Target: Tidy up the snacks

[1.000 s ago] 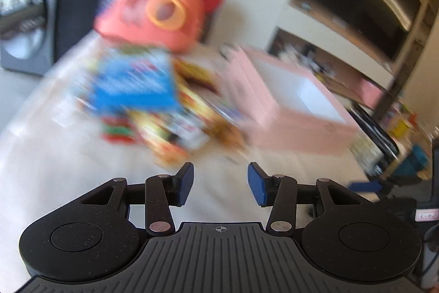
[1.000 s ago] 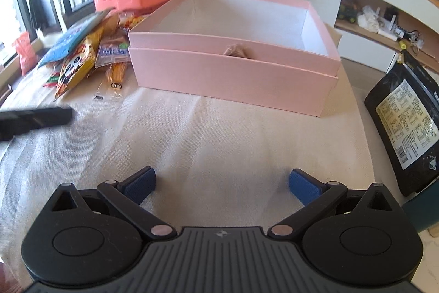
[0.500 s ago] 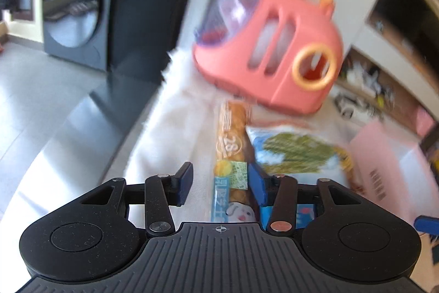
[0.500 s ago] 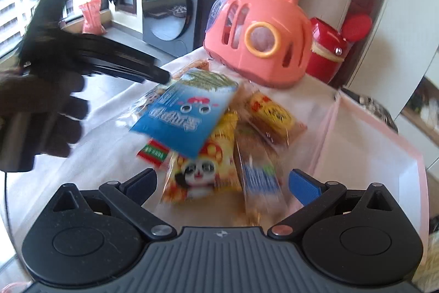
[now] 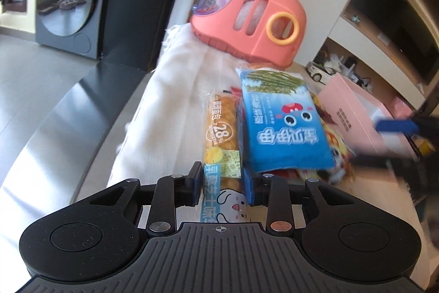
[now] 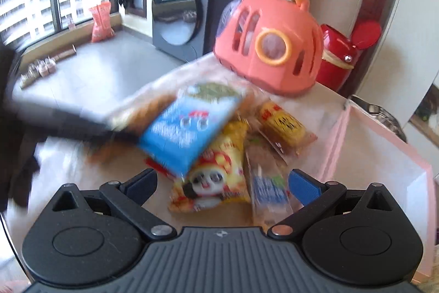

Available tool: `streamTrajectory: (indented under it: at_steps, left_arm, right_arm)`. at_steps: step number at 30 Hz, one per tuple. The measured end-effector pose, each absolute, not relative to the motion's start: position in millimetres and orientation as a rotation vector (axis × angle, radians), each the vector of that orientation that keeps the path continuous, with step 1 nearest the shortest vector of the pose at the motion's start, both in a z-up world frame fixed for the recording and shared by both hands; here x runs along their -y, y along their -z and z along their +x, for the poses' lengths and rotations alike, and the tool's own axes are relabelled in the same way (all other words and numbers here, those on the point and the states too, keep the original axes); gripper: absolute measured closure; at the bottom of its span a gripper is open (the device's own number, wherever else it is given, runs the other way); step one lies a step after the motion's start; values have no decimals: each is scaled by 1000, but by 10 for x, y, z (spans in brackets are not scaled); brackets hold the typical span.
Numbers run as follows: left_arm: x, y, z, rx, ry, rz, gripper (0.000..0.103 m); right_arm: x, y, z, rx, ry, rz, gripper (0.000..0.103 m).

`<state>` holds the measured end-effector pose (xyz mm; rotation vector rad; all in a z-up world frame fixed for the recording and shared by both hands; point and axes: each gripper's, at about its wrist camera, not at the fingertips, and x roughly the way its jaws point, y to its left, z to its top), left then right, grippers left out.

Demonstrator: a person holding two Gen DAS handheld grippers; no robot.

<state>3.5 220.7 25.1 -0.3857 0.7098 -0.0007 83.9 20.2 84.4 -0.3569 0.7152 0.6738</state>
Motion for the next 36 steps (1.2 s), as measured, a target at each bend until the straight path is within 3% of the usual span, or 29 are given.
streamTrajectory:
  at_steps: [5,11,15,19,27,31,36]
  left_arm:
    - [-2131,-312,-235,-690,-82,-349,68]
    - [-2234,-303,-296,-688,-124,-392,68]
    - [-2268,-296,-340,-680,-126,-408,68]
    - [-2312,-275,-363,-676,-113,-436,68]
    - [-2233,-311,-413,-692,-129,-432,68]
    - [-2191,-321,-411,-695,-162,-400,68]
    - [-2181,-311,-412,-703,-167,-383,67]
  right_arm:
    - [-498,-857,1207,-804,-643,-217,1]
    - [-1169,-623,1451,-875,-598,-246,1]
    - [-1305,-491,1290,-891,-642,-302,11]
    - [-1165,-457,1022,-919,-735,-356,36]
    - [-749,-609,743,-848,-720,-428,37]
    - [-746,-679,776,-812,-706,-374,22]
    - [-976,-575,764,-813,-712,-357,21]
